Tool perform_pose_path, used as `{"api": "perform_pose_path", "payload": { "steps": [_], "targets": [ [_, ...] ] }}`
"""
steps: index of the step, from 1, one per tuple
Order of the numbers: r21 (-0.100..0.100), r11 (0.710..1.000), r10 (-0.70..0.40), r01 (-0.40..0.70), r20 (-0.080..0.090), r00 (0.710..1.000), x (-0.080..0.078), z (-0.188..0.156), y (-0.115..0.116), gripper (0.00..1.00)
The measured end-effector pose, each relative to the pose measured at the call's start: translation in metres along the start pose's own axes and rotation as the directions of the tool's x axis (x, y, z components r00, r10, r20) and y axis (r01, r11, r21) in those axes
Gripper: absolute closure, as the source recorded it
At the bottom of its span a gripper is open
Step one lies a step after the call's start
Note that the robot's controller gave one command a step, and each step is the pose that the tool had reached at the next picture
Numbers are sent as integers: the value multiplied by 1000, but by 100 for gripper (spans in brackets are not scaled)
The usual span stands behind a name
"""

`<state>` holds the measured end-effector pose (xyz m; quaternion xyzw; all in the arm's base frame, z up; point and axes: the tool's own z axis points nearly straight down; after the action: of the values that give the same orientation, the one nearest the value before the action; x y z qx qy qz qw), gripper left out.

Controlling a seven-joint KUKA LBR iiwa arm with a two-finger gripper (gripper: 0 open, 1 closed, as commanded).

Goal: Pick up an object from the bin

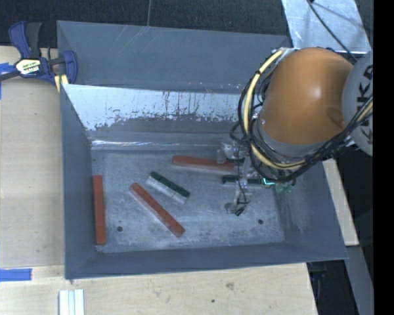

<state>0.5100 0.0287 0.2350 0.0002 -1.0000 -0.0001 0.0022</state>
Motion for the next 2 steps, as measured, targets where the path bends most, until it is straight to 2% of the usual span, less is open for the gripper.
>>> {"api": "perform_pose_path", "payload": {
  "steps": [1, 2],
  "targets": [
    [0, 985, 172, -172, 7, 985, -87, 169, -30, 0],
    [-1, 985, 172, -172, 9, 985, -88, 168, -30, 0]
  ]
}}
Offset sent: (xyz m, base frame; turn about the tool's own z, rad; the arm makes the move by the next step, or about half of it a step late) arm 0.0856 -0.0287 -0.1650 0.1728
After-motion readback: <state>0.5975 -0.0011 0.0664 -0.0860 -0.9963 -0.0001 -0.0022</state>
